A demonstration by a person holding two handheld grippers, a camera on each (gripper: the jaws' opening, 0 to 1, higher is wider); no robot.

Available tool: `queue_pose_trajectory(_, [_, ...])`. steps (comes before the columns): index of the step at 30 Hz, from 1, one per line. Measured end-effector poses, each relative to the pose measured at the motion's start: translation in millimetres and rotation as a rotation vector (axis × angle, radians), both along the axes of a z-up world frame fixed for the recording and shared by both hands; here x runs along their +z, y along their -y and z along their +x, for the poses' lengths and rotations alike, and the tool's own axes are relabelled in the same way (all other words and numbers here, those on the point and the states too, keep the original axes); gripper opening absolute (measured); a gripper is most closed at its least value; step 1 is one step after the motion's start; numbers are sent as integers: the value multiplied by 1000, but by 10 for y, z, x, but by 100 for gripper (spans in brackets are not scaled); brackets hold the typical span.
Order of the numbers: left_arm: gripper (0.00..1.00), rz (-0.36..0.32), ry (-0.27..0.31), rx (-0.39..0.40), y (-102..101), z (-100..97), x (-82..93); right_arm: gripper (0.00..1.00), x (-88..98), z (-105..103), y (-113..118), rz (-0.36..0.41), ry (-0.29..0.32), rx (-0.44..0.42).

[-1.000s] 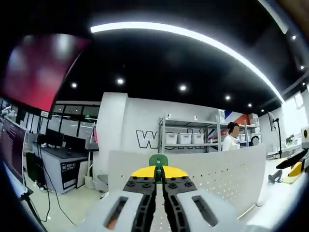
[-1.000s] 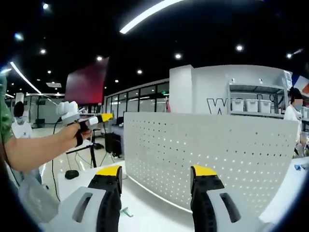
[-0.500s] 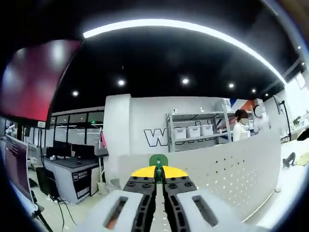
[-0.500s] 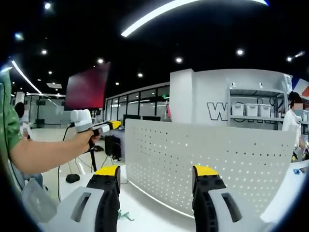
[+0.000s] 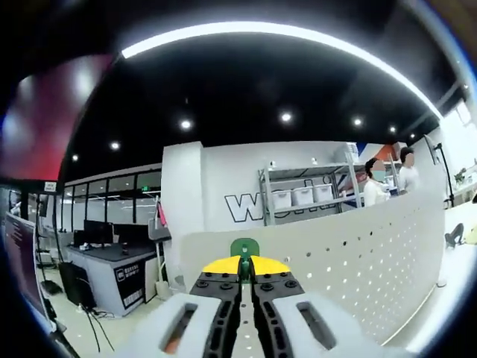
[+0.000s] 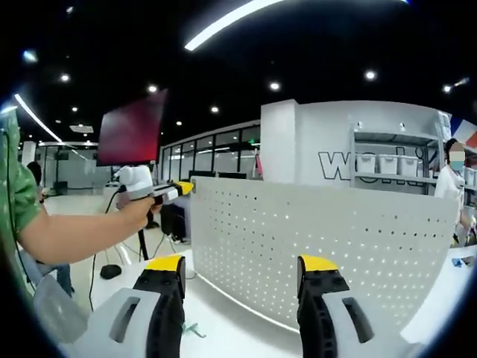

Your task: Insert the hook assembly into the mounting plate slot until the hook locks in place.

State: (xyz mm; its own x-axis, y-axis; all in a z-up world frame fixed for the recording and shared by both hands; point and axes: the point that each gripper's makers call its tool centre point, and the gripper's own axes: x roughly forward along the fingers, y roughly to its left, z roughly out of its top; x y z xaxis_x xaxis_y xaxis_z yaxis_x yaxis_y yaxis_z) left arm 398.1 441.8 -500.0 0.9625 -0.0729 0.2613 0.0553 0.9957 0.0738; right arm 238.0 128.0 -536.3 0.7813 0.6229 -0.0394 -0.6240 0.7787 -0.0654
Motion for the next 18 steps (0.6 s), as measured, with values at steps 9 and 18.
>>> queue_pose_trajectory(9, [3,-5,-1,-1,-35,108,-1,61,-5,0,19,-3,-5,-9])
queue_pose_trajectory(18, [3,-11,-9,-7,-54,152,-35,61,-1,-12,9,-5,-9,-10])
